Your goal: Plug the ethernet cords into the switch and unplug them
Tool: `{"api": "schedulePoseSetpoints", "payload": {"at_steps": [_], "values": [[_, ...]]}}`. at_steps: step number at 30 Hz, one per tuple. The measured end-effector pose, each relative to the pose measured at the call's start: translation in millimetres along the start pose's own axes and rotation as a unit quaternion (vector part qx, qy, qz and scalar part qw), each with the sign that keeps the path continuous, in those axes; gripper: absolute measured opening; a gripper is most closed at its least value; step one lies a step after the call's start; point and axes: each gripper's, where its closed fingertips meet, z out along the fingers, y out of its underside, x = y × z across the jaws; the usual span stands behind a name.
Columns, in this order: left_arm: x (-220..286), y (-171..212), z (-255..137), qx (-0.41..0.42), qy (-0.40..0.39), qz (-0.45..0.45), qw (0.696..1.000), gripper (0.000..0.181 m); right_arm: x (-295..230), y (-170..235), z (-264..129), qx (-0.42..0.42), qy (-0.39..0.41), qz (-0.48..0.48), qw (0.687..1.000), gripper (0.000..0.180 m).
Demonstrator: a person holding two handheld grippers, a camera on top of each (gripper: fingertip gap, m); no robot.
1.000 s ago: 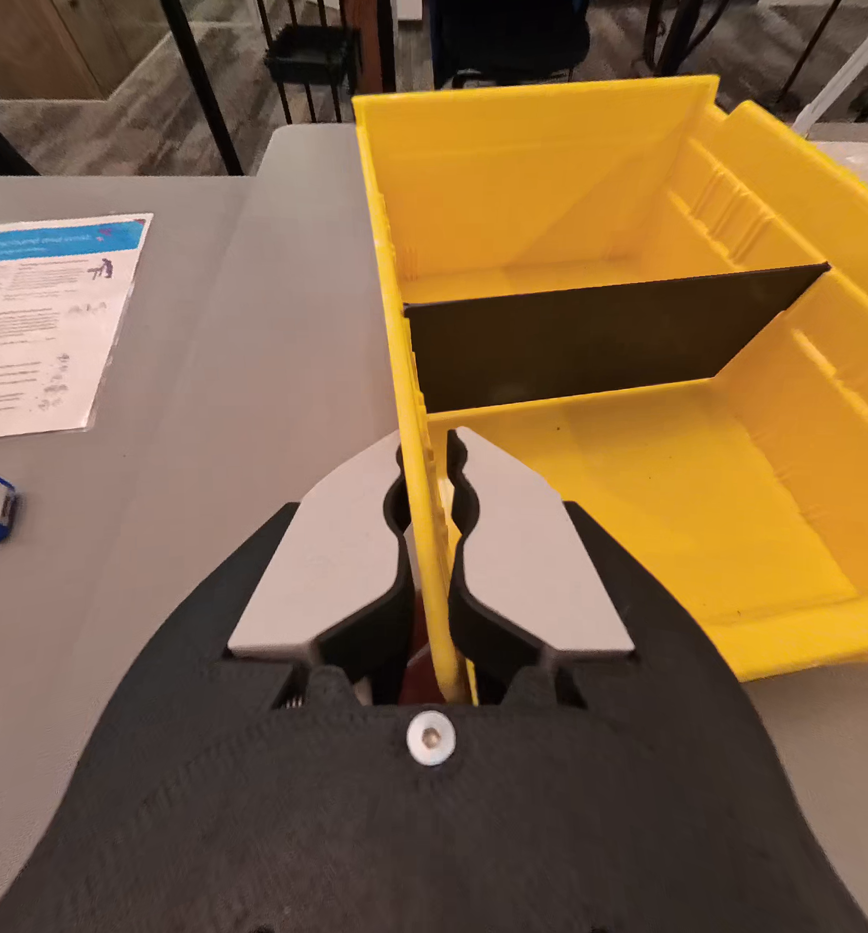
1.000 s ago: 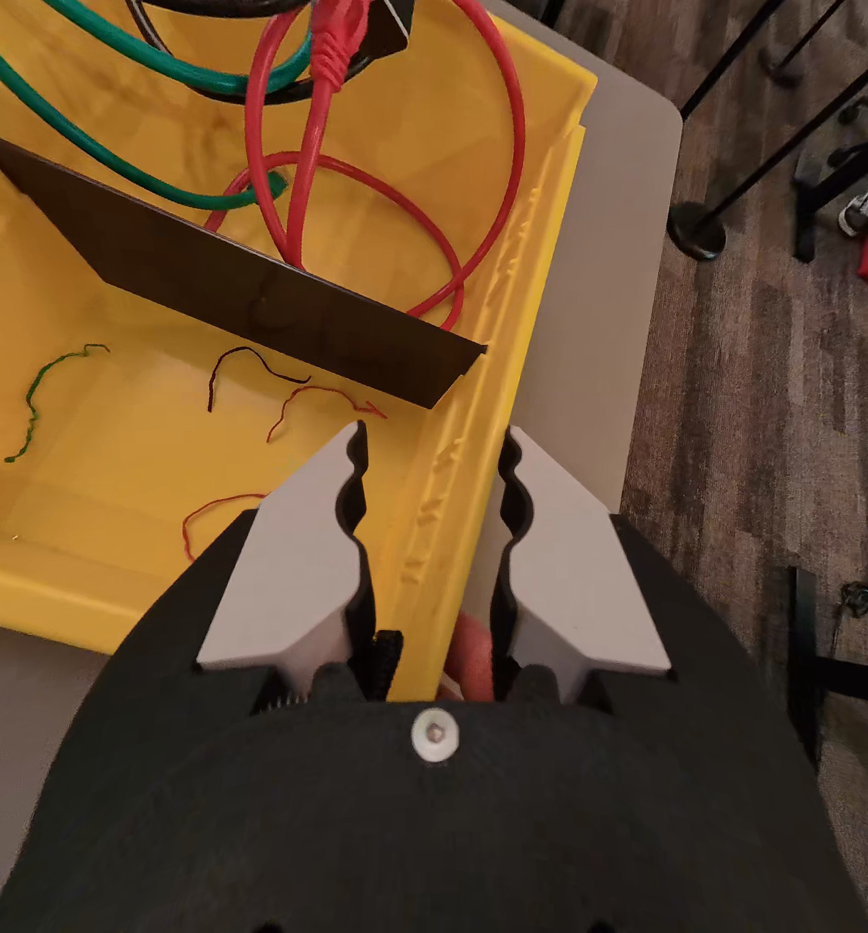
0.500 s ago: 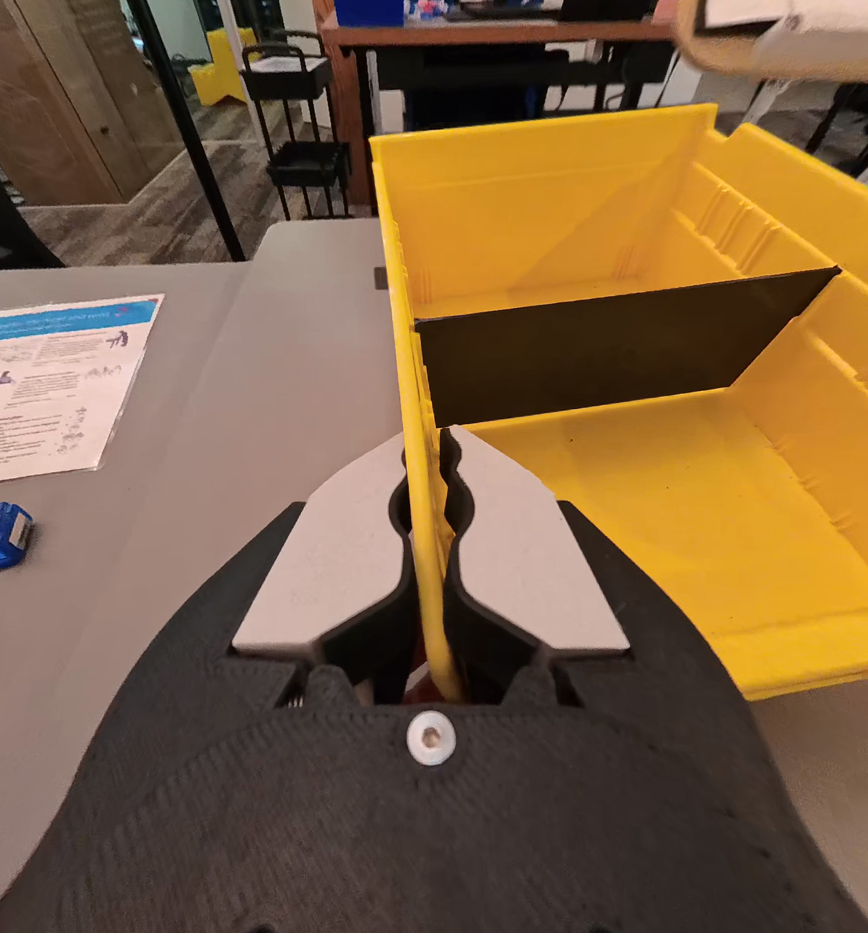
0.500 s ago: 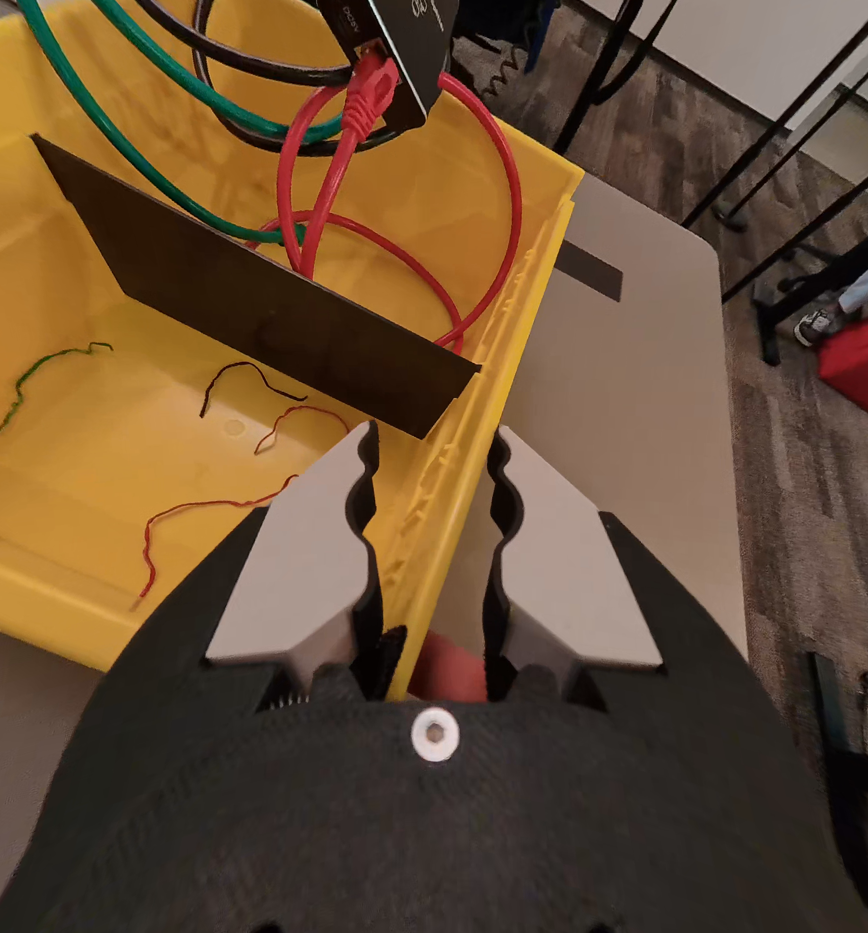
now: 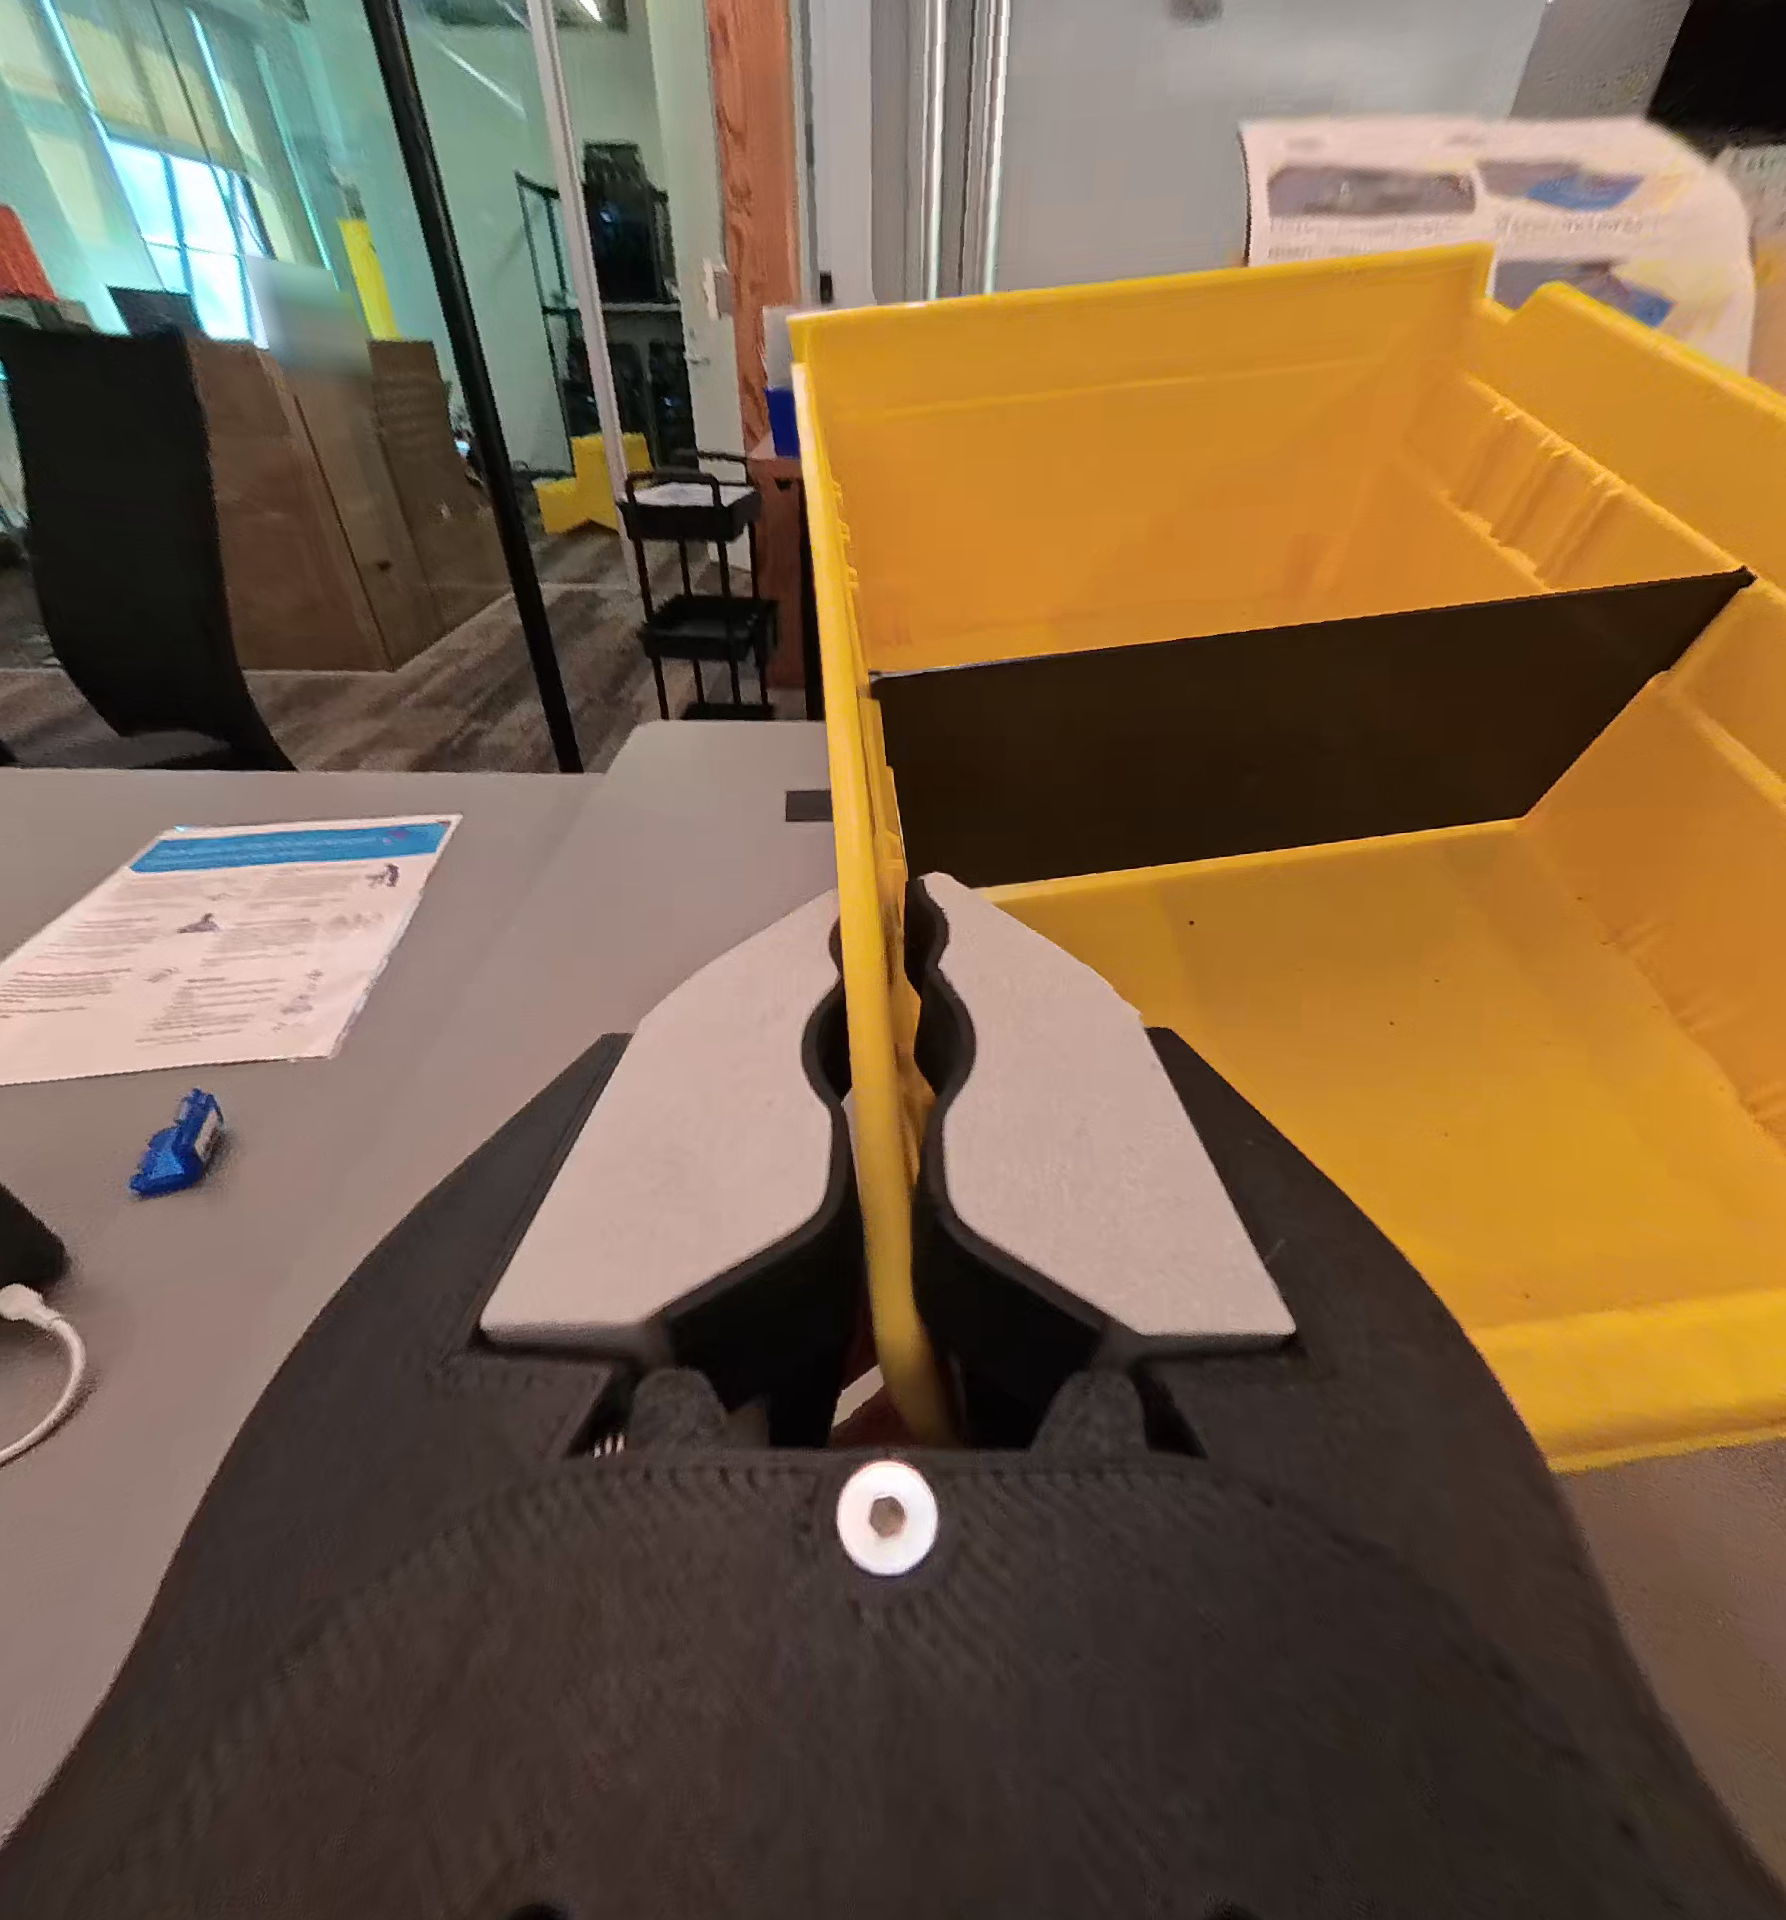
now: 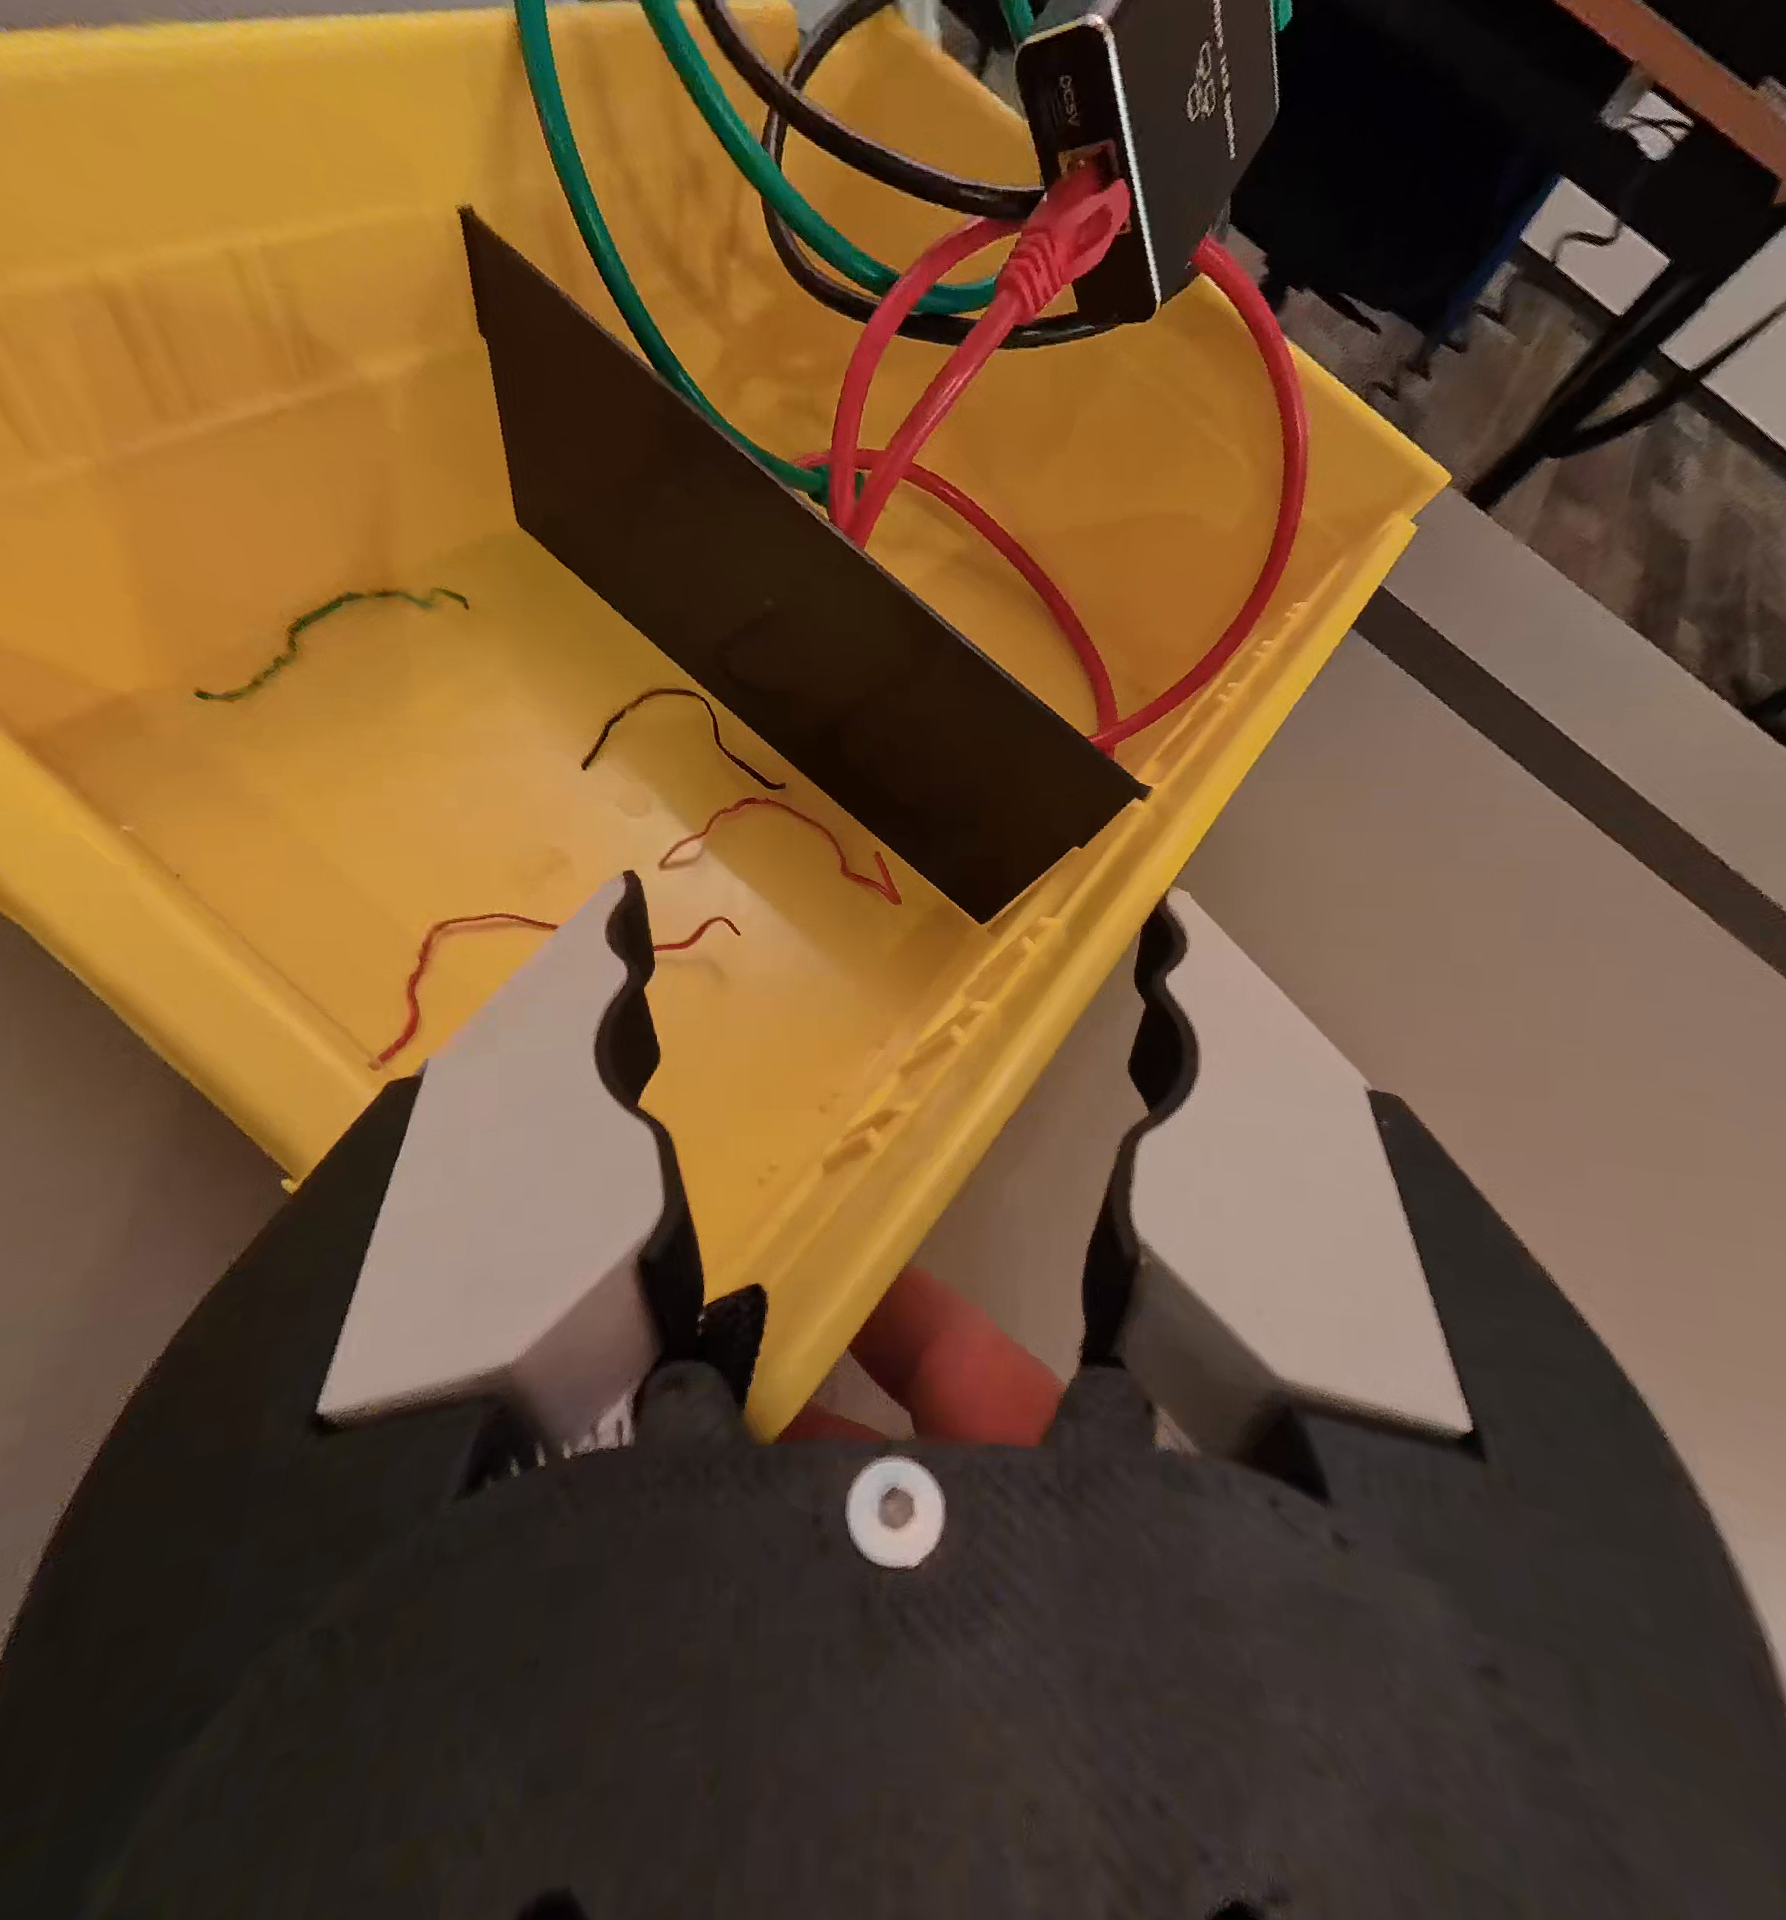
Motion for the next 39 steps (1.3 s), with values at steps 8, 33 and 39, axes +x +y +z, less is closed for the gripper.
{"api": "schedulePoseSetpoints", "payload": {"at_steps": [8,33,39], "values": [[3.8,-29.5,-18.7,0.061,0.036,-0.040,0.997,0.006,-96.9,-61.7,33.8,0.055,-0.100,0.056,0.992,0.113],[45.4,-60.1,-28.7,0.104,0.107,-0.006,0.989,0.004,-260.8,-197.9,107.7,0.142,-0.322,0.166,0.921,0.125],[100.0,-49.8,-16.0,0.091,0.144,-0.004,0.985,0.004,-152.7,-202.6,54.1,0.228,-0.257,0.223,0.912,0.108]]}}
